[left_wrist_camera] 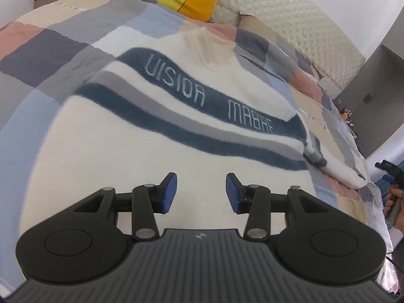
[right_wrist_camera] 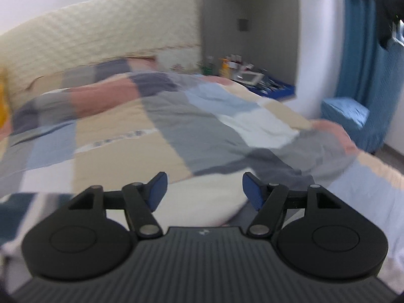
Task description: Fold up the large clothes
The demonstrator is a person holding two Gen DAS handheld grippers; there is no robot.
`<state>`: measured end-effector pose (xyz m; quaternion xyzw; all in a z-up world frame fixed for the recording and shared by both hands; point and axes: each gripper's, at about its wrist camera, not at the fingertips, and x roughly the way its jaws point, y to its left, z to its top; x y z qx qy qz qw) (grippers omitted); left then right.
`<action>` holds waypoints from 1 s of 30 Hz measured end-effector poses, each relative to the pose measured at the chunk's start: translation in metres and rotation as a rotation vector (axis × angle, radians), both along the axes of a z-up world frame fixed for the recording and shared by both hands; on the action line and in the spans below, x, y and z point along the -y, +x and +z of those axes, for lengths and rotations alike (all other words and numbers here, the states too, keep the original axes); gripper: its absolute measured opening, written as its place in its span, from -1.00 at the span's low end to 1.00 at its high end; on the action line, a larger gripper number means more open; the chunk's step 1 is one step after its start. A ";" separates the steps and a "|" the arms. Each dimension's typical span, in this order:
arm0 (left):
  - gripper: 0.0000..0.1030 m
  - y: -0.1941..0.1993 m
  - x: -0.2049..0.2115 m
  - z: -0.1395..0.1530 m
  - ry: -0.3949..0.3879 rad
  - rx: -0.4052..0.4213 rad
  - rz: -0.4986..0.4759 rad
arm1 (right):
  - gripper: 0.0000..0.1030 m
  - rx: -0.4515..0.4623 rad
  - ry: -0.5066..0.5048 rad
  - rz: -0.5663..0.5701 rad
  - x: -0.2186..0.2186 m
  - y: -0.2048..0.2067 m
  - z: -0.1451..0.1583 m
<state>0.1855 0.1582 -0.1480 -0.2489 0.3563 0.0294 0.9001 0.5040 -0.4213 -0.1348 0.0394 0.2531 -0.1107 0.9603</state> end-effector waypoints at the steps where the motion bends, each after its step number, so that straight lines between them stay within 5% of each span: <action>1: -0.05 -0.003 -0.001 0.003 0.005 0.000 -0.002 | 0.32 0.001 -0.005 0.030 -0.011 -0.009 0.010; 11: -0.05 -0.033 0.001 0.018 0.051 0.079 -0.050 | 0.32 0.020 0.060 0.312 -0.129 -0.107 0.079; 16: -0.05 -0.037 -0.011 0.012 -0.054 0.084 -0.047 | 0.32 0.028 0.103 0.479 -0.197 -0.160 0.093; 23: -0.05 -0.041 -0.024 0.007 -0.036 0.087 -0.003 | 0.32 0.025 0.179 0.675 -0.288 -0.219 0.075; 30: -0.05 -0.037 -0.046 -0.002 -0.091 0.052 0.057 | 0.32 0.008 0.263 0.677 -0.334 -0.232 0.029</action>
